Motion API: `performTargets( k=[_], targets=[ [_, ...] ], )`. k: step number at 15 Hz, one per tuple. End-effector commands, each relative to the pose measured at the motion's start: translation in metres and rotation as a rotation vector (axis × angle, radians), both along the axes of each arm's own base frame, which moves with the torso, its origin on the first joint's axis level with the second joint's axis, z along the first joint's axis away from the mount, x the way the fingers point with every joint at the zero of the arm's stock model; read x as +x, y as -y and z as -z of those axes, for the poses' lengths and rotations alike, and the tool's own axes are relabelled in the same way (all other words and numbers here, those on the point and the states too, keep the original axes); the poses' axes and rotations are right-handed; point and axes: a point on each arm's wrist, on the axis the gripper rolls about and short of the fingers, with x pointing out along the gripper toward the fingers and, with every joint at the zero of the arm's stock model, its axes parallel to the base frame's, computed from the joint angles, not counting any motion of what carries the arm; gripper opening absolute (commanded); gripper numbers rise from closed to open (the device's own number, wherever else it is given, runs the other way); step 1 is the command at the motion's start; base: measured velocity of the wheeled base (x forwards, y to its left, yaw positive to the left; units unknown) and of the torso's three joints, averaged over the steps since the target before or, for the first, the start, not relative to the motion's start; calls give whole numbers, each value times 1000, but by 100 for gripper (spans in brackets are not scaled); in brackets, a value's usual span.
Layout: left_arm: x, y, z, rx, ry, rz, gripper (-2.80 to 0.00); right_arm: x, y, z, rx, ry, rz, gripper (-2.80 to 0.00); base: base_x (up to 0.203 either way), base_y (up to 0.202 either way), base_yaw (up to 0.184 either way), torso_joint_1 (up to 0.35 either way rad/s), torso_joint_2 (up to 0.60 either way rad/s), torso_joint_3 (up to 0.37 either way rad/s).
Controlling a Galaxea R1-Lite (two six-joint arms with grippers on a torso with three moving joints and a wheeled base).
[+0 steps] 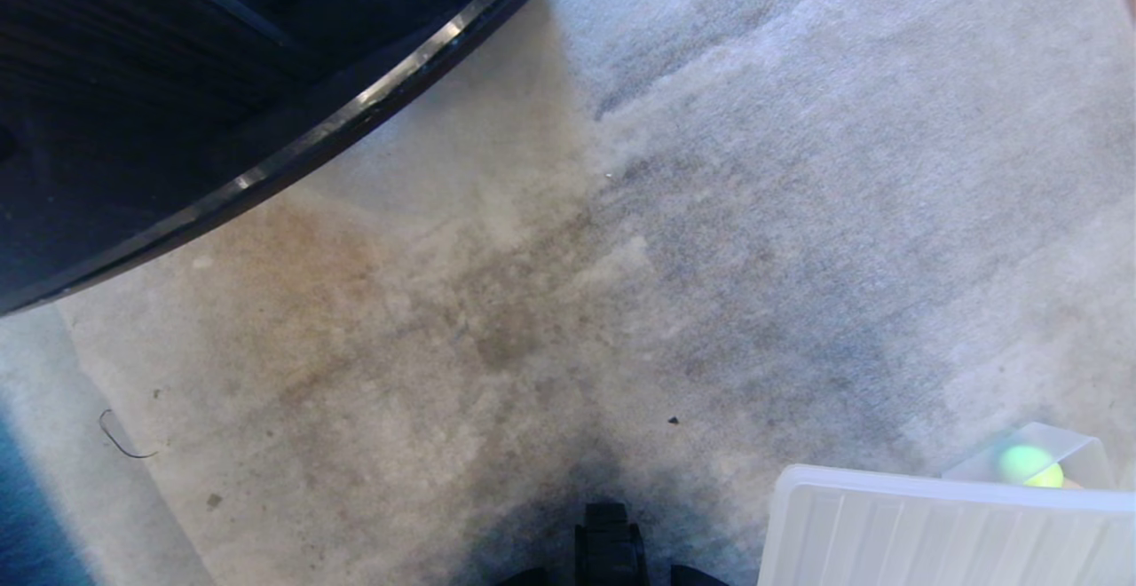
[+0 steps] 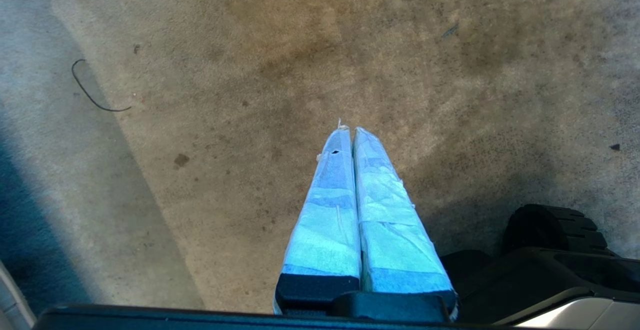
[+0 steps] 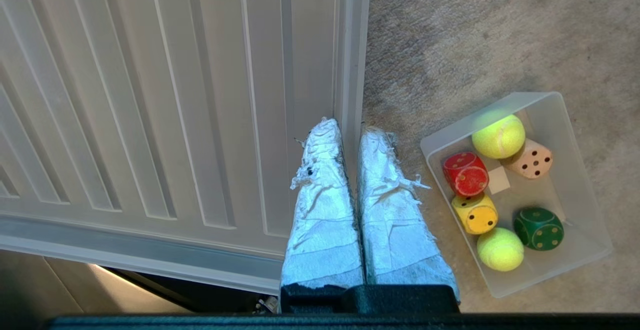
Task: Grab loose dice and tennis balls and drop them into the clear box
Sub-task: Close the lid
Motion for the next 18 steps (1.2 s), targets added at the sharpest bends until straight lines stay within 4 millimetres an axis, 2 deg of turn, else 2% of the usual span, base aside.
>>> performTargets(
  k=[1, 8, 18],
  targets=[
    [0, 0, 0, -2, 0, 0, -280, 0, 0, 0, 0, -1, -2, -280, 0, 0, 0, 0, 0, 0],
    [0, 0, 0, 8, -1, 3, -280, 0, 0, 0, 1, -1, 0, -280, 0, 0, 0, 1, 1, 23],
    [0, 0, 0, 3, 0, 1, -280, 0, 0, 0, -1, -1, -1, -280, 0, 0, 0, 3, 3, 197]
  ],
)
